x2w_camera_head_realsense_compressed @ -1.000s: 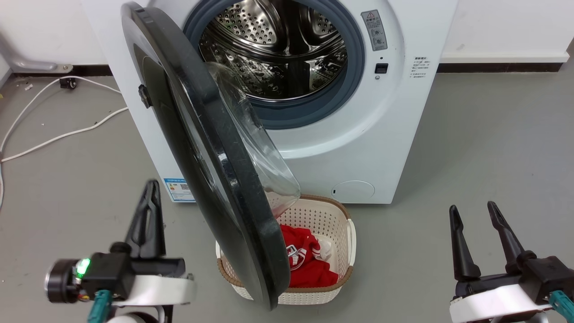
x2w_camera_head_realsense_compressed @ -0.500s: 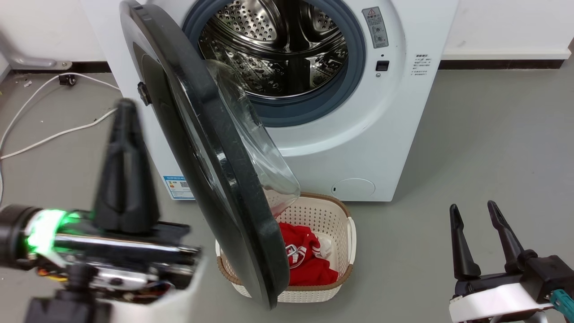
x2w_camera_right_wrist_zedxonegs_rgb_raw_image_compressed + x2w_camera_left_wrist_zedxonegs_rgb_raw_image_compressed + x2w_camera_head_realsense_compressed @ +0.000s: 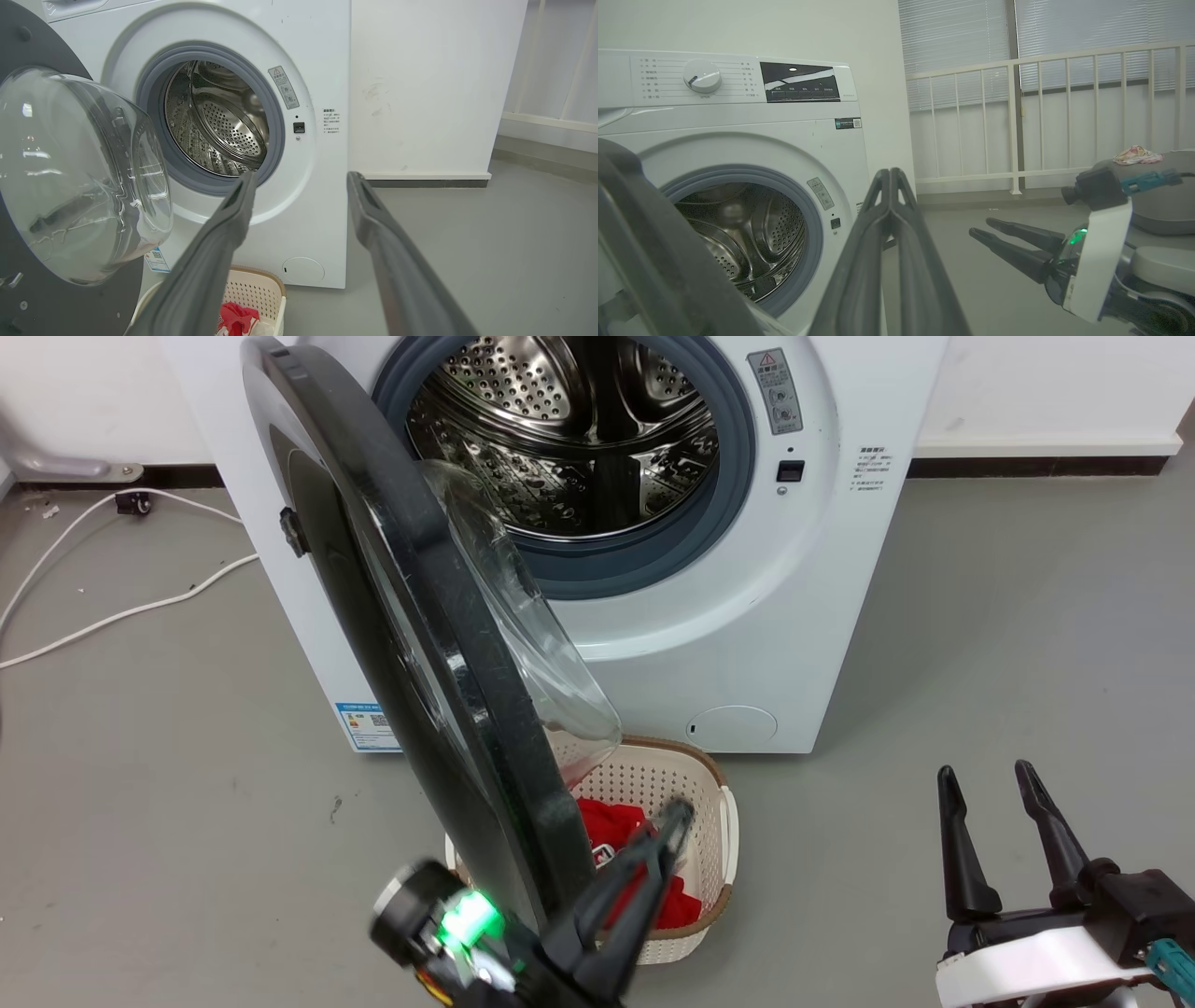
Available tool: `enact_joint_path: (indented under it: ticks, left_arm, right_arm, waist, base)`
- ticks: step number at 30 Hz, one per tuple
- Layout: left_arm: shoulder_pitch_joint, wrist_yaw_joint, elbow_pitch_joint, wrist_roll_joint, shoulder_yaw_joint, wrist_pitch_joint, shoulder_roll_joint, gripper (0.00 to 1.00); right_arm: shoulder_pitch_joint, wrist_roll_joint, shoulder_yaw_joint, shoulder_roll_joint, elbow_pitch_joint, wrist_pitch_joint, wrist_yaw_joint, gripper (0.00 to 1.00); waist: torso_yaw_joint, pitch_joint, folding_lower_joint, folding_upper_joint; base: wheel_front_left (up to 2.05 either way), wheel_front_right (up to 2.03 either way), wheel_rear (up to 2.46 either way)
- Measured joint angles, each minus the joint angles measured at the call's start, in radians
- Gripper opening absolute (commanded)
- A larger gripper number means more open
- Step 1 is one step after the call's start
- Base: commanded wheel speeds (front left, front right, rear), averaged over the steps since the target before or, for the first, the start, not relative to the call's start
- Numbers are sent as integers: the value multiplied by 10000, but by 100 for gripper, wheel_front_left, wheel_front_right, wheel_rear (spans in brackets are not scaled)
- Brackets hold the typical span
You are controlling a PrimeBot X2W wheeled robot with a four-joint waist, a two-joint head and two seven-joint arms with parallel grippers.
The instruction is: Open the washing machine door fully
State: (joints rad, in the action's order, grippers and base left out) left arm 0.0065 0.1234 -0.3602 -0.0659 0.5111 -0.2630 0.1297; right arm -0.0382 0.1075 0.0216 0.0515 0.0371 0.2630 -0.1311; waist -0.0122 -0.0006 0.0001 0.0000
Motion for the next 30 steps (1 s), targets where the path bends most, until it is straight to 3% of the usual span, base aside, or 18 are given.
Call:
enact_joint_path:
  ticks: [4,9,24,30]
  left_arm:
    - [559,33,892,-153,504,0,280,0]
    - [828,2,2084,-253,447,0,357,0]
    - [-529,-196,3883,-265,-35,0,-387,0]
    - [-667,-633,4468,-370,-337,0,-539,0]
  right_arm:
    - [-11,77,-13,0,50,0,0,100]
    - [-20,163,-52,0,127,0,2,100]
    - [26,355,-384,0,412,2,0,100]
    - [26,431,-462,0,514,2,0,100]
  waist:
    - [58,13,0,0]
    - [138,37,0,0]
    - [-70,-10,-1,0]
    - [-141,-6,-1,0]
  base:
    - [0,0,0]
    - [0,0,0]
    - [0,0,0]
    - [0,0,0]
